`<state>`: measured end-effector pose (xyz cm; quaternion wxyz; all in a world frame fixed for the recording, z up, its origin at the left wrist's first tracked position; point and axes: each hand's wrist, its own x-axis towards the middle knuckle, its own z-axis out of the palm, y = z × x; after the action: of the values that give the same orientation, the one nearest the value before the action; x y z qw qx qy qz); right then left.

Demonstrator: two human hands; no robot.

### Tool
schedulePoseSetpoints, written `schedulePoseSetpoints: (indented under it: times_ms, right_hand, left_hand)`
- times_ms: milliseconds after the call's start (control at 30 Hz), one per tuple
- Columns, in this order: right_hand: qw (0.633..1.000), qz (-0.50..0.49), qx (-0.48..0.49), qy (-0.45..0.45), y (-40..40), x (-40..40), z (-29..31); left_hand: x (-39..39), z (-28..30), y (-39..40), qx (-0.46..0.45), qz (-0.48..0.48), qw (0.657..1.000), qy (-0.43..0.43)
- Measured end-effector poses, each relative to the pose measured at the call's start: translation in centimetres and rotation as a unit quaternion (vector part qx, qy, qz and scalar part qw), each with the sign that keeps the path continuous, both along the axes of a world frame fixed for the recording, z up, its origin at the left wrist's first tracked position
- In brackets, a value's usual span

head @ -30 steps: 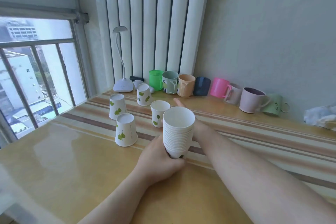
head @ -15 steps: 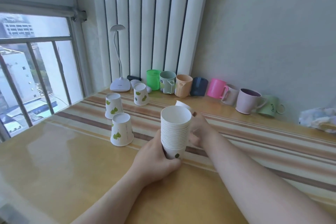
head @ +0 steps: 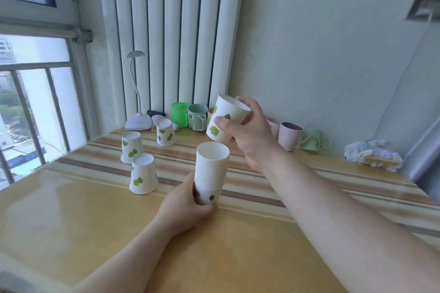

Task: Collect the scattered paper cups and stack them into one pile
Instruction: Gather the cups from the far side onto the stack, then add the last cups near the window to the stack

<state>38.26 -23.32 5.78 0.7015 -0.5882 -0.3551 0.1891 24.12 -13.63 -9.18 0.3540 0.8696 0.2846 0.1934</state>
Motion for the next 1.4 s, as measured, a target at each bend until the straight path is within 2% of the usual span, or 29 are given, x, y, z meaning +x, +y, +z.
schedulePoseSetpoints:
  times_ms: [100, 300, 400, 500, 700, 833, 933, 1033, 1067, 1133, 1167, 1233, 1300, 1333, 1400]
  right_hand:
    - [1.000, 0.013, -0.021, -0.008, -0.4, -1.1, -0.8]
    - [0.994, -0.002, -0.074, -0.083, -0.5, -1.8, -2.8]
    - [0.987, 0.026, -0.112, -0.117, -1.2, -1.5, -3.9]
    - [0.983, 0.058, -0.148, -0.097, -2.0, -1.7, -6.3]
    - [0.970, -0.005, -0.231, -0.075, -2.4, -2.7, -12.4]
    - [0.957, -0.062, -0.242, -0.149, -3.4, -1.3, -13.0]
    - [0.950, -0.110, -0.245, -0.159, -5.3, 0.6, -13.8]
    - [0.955, -0.114, -0.250, -0.113, -6.7, 1.8, -15.3]
    - [0.956, -0.110, -0.252, -0.105, -6.8, 1.9, -15.6]
    - [0.956, -0.100, -0.255, -0.106, -6.7, 2.0, -15.8]
    - [0.955, -0.095, -0.257, -0.111, -6.6, 2.0, -15.7]
    - [0.956, -0.088, -0.254, -0.116, -6.5, 2.1, -15.7]
    - [0.957, -0.085, -0.251, -0.119, -6.5, 2.2, -15.8]
    - [0.957, -0.084, -0.249, -0.119, -6.5, 2.2, -15.9]
    - [0.957, -0.081, -0.248, -0.123, -6.5, 2.3, -16.0]
  left_hand:
    - [-0.1, 0.0, -0.1, 0.001, 0.001, 1.000, -0.001]
    - [0.0, -0.1, 0.0, 0.010, -0.001, 1.000, -0.004]
    - [0.1, -0.4, 0.2, 0.013, 0.000, 1.000, -0.009]
    - [0.1, -0.7, 0.4, 0.014, 0.000, 1.000, -0.014]
    - [0.5, -0.4, 0.6, 0.052, -0.032, 0.997, 0.037]
    - [0.5, -0.2, 0.2, 0.081, -0.045, 0.993, 0.068]
    - [0.2, 0.2, 0.1, 0.051, -0.067, 0.993, 0.082]
    - [-0.1, 1.7, 1.7, -0.013, -0.057, 0.998, 0.028]
    - [-0.3, 2.3, 2.6, 0.031, -0.029, 0.999, 0.011]
    - [-1.0, 3.9, 4.7, 0.203, 0.050, 0.978, -0.012]
    - [-1.4, 4.8, 5.8, 0.274, 0.087, 0.958, 0.011]
    - [-2.9, 6.1, 8.2, 0.313, 0.136, 0.927, 0.159]
    - [-4.6, 6.7, 10.4, 0.257, 0.123, 0.907, 0.309]
    - [-5.4, 6.8, 11.1, 0.205, 0.109, 0.919, 0.317]
    - [-6.8, 6.9, 11.6, 0.100, 0.127, 0.959, 0.233]
